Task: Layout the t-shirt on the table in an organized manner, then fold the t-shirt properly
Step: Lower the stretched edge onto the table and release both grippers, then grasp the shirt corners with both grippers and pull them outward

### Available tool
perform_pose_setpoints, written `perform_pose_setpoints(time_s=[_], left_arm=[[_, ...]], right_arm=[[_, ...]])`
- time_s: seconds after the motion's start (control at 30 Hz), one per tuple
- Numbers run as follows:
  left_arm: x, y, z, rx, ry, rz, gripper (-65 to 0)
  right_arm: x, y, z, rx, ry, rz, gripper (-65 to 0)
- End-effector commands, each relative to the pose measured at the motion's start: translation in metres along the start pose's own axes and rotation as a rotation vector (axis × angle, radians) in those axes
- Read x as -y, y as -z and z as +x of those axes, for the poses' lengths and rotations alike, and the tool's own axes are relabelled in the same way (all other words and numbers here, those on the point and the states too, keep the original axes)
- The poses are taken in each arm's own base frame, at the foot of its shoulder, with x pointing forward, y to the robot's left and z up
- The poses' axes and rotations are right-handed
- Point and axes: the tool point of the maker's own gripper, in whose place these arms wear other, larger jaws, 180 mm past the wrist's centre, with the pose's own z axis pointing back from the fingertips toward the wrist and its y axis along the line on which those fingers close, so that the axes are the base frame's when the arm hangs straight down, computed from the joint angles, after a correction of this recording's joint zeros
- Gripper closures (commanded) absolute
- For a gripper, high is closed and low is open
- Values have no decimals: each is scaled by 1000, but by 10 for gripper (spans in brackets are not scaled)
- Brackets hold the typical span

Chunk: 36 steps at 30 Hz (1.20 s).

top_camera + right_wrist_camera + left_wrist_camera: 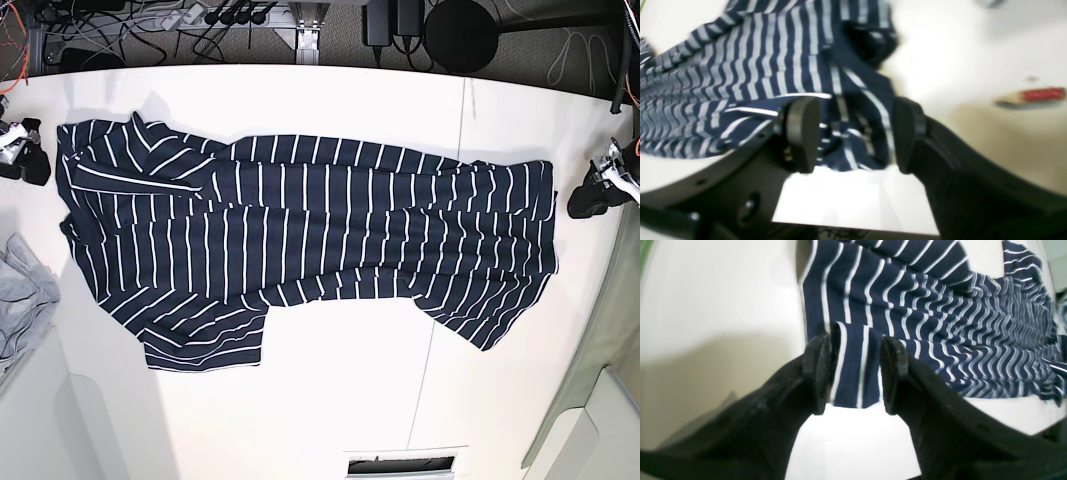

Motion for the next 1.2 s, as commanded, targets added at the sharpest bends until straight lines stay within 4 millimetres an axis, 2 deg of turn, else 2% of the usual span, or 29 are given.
perform_pose_setpoints(time_s=[0.0, 0.03, 0.13, 0.27, 0.4, 0.5, 0.73, 0.83, 1.0, 1.17], left_arm=[[4, -4, 14, 35, 14, -20, -272], [5, -3, 10, 28, 10, -25, -272], [12, 2, 0, 14, -13, -48, -291], [23, 10, -24, -18, -64, -79, -347], [20, 13, -27, -6, -53, -54, -347], [13, 13, -24, 6, -19, -17, -347], [1, 15, -16, 38, 71, 60, -348], [-3, 23, -14, 28, 109, 94, -349], [-14, 48, -11, 0, 152, 167, -351], [-16, 52, -11, -11, 143, 169, -351]], right_arm=[[10, -5, 11, 30, -18, -23, -343], [15, -4, 6, 20, -8, -33, -355], [28, 3, -14, -3, 68, -38, -442], [34, 17, -43, -34, 172, -25, -449], [19, 35, -61, -68, 210, 20, -449], [3, 44, -63, -68, 223, 61, -449], [-15, 55, -53, -37, 254, 113, -447], [-17, 56, -53, -37, 254, 119, -447], [-18, 55, -54, -48, 252, 120, -447], [-18, 55, -57, -62, 252, 122, -447]])
